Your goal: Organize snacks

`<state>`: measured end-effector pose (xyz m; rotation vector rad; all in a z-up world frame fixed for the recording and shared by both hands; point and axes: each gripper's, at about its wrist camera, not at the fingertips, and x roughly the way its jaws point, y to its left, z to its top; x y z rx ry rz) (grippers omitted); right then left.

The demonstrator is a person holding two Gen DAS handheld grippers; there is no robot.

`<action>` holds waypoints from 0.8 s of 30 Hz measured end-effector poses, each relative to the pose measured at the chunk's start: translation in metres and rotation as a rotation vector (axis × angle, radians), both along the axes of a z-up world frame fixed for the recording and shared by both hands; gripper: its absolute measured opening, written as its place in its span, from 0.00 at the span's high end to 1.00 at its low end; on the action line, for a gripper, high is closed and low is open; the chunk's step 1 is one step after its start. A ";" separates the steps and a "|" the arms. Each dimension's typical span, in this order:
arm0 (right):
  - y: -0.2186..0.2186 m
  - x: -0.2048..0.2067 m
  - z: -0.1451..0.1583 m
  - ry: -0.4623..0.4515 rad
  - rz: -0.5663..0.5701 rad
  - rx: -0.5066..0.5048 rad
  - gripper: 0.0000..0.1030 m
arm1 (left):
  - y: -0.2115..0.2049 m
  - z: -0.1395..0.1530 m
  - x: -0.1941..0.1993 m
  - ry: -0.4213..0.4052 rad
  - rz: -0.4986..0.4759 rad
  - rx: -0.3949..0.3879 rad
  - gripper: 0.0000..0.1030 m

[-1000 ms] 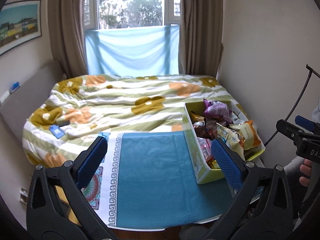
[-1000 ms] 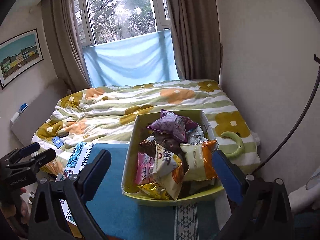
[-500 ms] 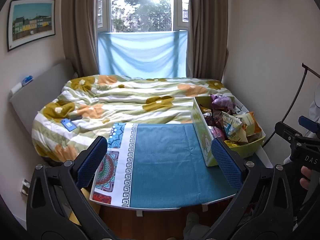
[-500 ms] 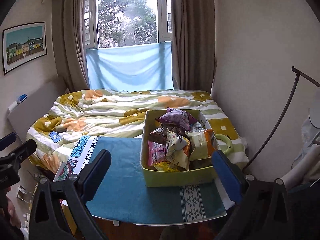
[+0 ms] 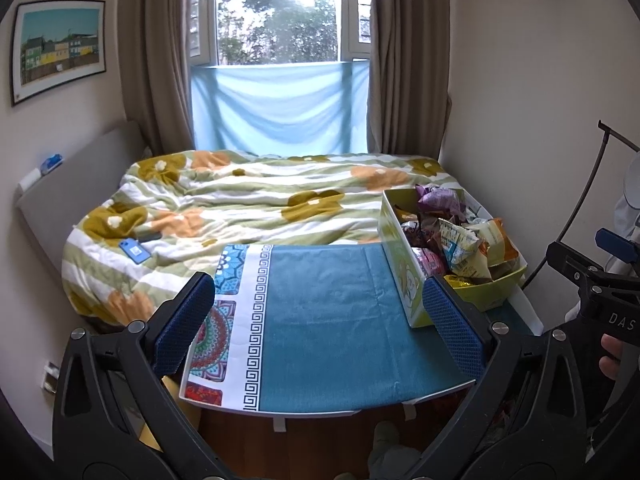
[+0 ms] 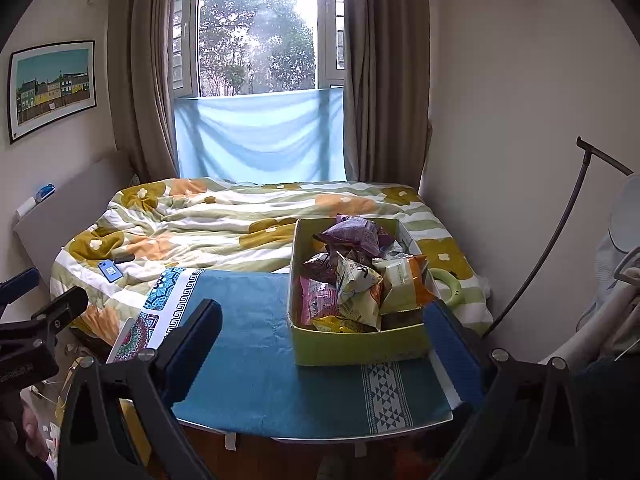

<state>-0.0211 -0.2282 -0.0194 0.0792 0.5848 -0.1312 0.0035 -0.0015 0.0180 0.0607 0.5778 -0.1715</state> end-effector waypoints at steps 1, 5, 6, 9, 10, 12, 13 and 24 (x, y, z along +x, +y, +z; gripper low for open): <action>0.000 0.000 0.000 0.001 0.000 -0.001 0.02 | 0.000 0.000 0.000 0.000 0.000 0.001 0.00; 0.000 0.000 -0.001 0.002 0.002 0.001 0.02 | -0.001 -0.001 -0.001 -0.002 0.000 0.006 0.00; 0.000 0.000 -0.001 0.002 0.002 0.001 0.02 | -0.001 -0.001 -0.001 -0.002 0.000 0.008 0.00; 0.001 0.000 -0.001 0.003 0.001 0.002 0.02 | -0.002 -0.001 -0.001 -0.003 -0.003 0.009 0.00; 0.000 0.000 -0.001 0.004 0.001 0.001 0.02 | -0.002 -0.001 -0.001 -0.004 -0.003 0.010 0.00; 0.002 0.000 -0.001 0.003 0.001 0.001 0.02 | -0.004 0.000 0.000 -0.005 -0.004 0.011 0.00; 0.001 0.000 -0.001 0.004 0.001 0.001 0.02 | -0.004 0.000 0.000 -0.004 -0.006 0.012 0.00; 0.004 0.001 -0.002 0.009 0.003 0.003 0.02 | -0.001 -0.001 0.002 0.000 0.000 -0.006 0.00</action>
